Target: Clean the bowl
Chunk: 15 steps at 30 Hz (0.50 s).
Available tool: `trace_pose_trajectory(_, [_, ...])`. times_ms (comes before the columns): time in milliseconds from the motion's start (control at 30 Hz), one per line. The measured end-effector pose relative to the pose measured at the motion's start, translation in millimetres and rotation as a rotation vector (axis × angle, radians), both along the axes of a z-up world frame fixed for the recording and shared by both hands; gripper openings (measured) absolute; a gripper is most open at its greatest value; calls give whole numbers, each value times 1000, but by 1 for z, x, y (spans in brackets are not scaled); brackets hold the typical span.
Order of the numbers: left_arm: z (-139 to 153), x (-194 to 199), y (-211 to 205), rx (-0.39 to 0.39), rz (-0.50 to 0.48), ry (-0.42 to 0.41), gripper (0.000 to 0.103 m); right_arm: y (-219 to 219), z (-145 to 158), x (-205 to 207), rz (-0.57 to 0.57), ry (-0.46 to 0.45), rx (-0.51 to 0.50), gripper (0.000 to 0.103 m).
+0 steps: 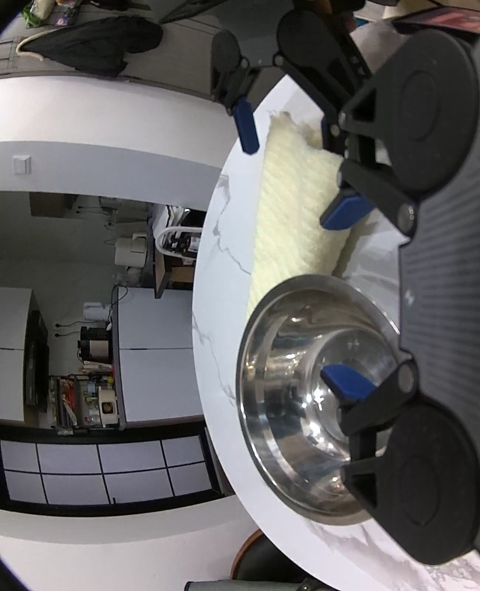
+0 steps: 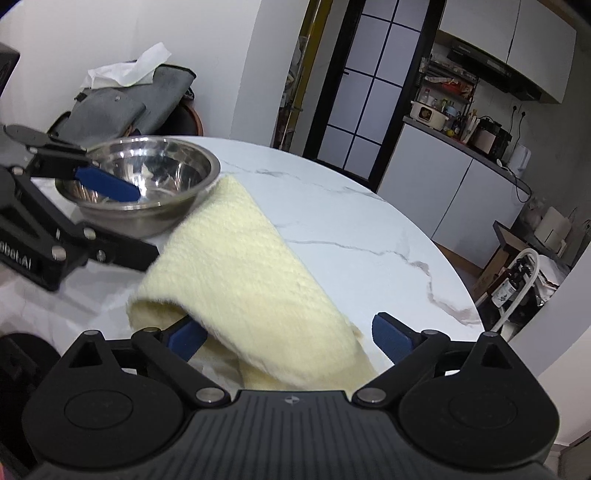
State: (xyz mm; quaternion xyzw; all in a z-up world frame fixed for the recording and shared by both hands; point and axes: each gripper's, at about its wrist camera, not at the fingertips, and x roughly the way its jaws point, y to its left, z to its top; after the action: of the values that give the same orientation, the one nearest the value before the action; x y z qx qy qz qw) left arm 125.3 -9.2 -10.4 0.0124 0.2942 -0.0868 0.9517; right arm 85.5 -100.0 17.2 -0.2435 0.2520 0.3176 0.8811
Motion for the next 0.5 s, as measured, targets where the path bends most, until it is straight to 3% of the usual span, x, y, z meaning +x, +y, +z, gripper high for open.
trace_pose_trajectory(167, [3,-8,6,-18,-1,-13,83,-16,2,-2,9,29,47,98])
trace_pose_trajectory(267, [5,-14,4,0,-1,-23,92,-20,4,-6,35,63,80,98])
trace_pose_trajectory(500, [5,-25,8,5,8,-28,93,-29,5,-9,35,111,148,98])
